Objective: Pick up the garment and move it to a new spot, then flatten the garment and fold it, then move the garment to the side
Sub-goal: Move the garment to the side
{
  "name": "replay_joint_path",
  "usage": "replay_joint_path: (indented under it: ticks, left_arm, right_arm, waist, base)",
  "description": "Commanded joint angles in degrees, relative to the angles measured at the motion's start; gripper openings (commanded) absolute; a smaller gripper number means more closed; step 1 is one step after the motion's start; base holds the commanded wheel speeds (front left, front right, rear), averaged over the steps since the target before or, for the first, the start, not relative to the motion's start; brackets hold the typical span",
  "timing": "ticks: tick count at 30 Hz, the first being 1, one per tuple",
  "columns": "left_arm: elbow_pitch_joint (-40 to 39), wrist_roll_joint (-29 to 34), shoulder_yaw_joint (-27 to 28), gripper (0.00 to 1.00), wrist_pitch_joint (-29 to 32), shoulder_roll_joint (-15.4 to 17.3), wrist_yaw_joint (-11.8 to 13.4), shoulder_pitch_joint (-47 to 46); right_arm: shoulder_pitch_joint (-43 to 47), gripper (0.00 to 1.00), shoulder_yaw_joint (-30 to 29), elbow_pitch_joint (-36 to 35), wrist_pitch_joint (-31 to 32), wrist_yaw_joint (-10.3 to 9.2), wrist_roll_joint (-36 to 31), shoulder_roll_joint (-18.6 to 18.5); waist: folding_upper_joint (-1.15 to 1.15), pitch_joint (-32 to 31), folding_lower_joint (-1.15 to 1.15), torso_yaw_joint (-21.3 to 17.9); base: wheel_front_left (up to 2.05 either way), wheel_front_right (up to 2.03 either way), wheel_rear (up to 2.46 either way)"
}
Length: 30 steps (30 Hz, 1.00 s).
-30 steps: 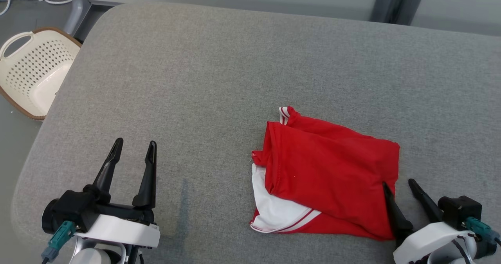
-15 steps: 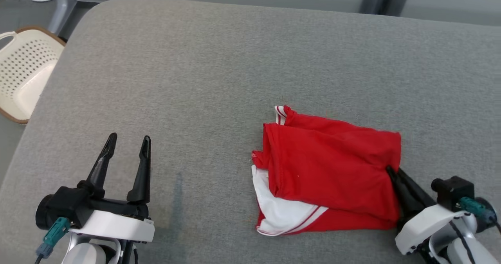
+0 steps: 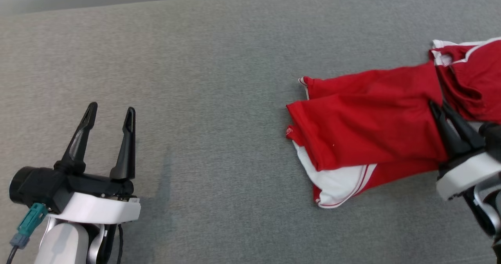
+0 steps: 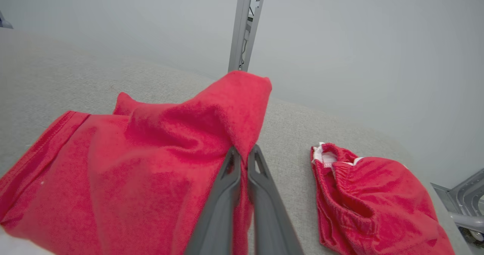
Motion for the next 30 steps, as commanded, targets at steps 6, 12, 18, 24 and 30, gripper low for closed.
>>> replay_joint_path:
  ticks: [6, 12, 18, 24, 30]
  left_arm:
    - [-2.81, 1.36, -1.55, 1.0, 1.37, 1.87, -0.71, -4.99]
    - [-4.47, 2.06, -3.65, 1.0, 2.55, 2.98, -1.16, -8.3]
    - [-4.71, 1.86, -5.08, 1.0, 3.37, 4.0, -1.65, -10.69]
    - [-5.55, 1.86, -6.56, 1.0, 3.97, 4.85, -1.94, -12.74]
    - [-5.65, 1.62, -6.89, 1.0, 4.03, 5.73, -1.98, -13.32]
  right_arm:
    - [-10.59, 0.0, -0.25, 3.05, 0.36, -0.03, 2.84, -2.63]
    - [-16.32, 0.0, -5.0, 8.11, -1.19, -0.03, 5.07, -7.53]
    - [-17.82, 0.0, -13.25, 13.49, -2.17, -0.03, 6.33, -11.49]
    - [-19.53, 0.0, -18.28, 17.96, -3.03, -0.03, 6.64, -12.15]
    - [-19.86, 1.0, -22.06, 21.29, -5.43, -0.03, 4.28, -9.98]
  waist:
    - [0.0, 7.19, 0.0, -6.83]
    - [0.0, 11.03, 0.0, -6.33]
    - [0.0, 14.18, 0.0, -5.16]
    - [0.0, 17.14, 0.0, -4.1]
    - [0.0, 18.17, 0.0, -4.4]
  base:
    - [0.0, 0.0, 0.0]
    - [0.0, 0.0, 0.0]
    - [0.0, 0.0, 0.0]
    - [0.0, 0.0, 0.0]
    - [0.0, 0.0, 0.0]
